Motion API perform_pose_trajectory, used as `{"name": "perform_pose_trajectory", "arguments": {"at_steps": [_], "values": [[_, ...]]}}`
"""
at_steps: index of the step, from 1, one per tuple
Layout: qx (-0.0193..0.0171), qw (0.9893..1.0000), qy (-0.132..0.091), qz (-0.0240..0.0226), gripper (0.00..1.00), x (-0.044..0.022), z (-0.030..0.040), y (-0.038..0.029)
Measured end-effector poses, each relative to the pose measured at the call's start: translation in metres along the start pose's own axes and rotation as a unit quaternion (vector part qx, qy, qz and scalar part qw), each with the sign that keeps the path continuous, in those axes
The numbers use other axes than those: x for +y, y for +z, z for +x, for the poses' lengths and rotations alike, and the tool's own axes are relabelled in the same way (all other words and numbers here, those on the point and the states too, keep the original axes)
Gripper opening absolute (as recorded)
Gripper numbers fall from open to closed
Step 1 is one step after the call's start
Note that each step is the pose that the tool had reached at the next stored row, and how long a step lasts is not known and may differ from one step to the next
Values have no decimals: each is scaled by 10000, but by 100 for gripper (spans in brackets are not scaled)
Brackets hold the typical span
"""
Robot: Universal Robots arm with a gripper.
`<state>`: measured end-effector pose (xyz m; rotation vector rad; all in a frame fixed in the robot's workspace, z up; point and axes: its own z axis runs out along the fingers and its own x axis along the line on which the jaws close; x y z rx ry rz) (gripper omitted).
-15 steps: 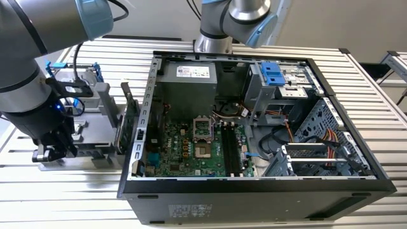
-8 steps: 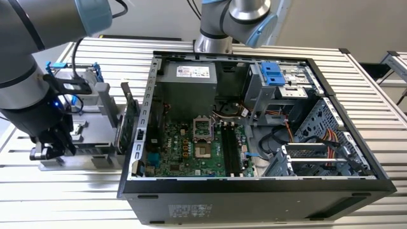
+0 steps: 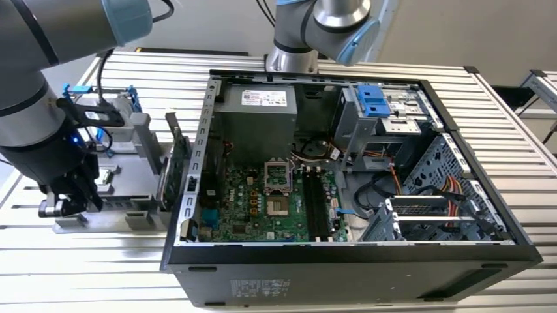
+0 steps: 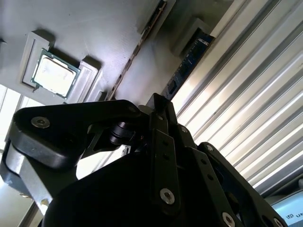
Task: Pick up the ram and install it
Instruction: 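Pick up the ram and move it above insertion slot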
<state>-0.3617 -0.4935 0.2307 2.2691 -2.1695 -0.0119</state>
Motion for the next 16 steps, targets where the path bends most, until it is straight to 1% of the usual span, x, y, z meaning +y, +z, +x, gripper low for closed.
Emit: {"name": "perform_pose_trajectory", "arguments": {"at_steps": [8, 16], "values": [[0, 10000, 0, 0, 0, 0, 0, -66], [0, 10000, 2, 0, 0, 1, -1, -145]]}}
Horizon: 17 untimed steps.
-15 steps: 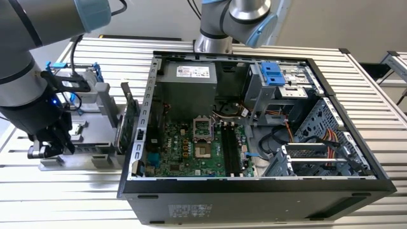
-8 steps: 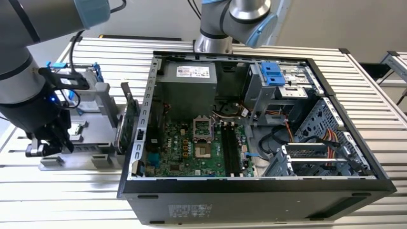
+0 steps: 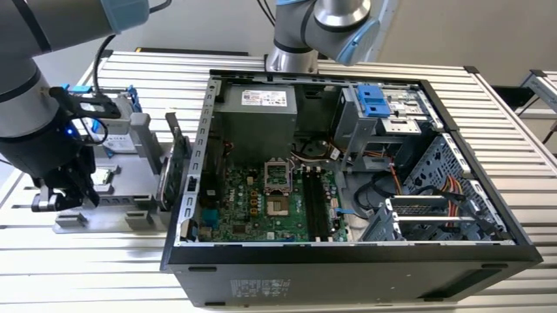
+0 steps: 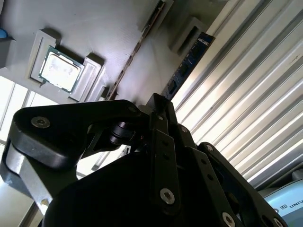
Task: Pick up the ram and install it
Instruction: 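Pick up the ram and move it above insertion slot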
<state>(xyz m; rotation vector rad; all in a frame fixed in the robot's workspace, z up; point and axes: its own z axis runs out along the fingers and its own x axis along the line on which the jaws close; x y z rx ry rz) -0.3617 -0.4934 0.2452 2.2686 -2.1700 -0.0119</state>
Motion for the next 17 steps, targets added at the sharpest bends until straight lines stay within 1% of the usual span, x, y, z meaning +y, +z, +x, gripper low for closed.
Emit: {"name": "perform_pose_trajectory", "arguments": {"at_steps": [17], "values": [[0, 10000, 0, 0, 0, 1, -1, -164]]}}
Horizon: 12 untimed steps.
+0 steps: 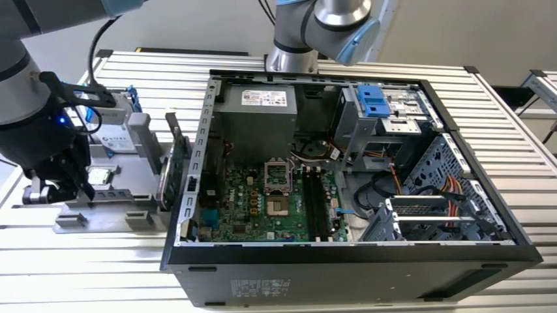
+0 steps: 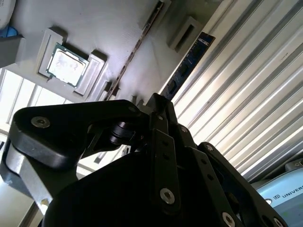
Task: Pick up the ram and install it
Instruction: 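Pick up the ram and move it above insertion slot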
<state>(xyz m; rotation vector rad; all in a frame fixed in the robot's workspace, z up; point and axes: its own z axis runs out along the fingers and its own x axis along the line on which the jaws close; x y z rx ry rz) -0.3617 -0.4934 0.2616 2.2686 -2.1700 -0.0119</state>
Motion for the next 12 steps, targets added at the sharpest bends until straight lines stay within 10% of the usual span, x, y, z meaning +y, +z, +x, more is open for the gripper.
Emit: {"name": "perform_pose_trajectory", "arguments": {"at_steps": [12], "values": [[-1, 10000, 0, 1, 0, 1, -1, -104]]}}
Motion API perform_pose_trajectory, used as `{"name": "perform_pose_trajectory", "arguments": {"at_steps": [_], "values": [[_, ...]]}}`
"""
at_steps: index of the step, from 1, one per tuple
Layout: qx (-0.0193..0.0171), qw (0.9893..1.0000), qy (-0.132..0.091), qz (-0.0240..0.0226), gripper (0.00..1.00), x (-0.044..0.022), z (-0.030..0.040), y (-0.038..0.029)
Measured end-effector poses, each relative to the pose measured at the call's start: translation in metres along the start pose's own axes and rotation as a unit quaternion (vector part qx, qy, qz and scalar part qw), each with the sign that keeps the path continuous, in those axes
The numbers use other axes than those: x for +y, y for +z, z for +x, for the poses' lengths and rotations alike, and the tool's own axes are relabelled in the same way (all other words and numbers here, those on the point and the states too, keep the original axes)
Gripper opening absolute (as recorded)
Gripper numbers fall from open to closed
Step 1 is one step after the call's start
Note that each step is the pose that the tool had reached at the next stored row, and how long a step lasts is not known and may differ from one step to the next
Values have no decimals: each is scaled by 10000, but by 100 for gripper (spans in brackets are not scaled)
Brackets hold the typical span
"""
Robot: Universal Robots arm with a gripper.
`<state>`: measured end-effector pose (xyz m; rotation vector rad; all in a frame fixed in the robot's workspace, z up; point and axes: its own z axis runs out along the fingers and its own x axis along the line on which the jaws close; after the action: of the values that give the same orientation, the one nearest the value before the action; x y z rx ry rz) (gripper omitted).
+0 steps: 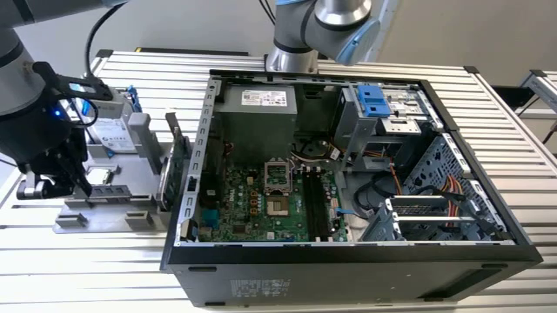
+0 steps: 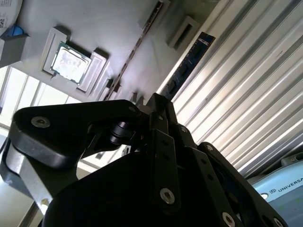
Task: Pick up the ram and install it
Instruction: 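Pick up the ram and move it above insertion slot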
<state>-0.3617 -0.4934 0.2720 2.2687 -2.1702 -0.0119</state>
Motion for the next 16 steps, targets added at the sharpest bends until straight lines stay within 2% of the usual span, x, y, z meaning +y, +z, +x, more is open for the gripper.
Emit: {"name": "perform_pose_trajectory", "arguments": {"at_steps": [16], "values": [[0, 10000, 0, 0, 0, 2, -1, -266]]}}
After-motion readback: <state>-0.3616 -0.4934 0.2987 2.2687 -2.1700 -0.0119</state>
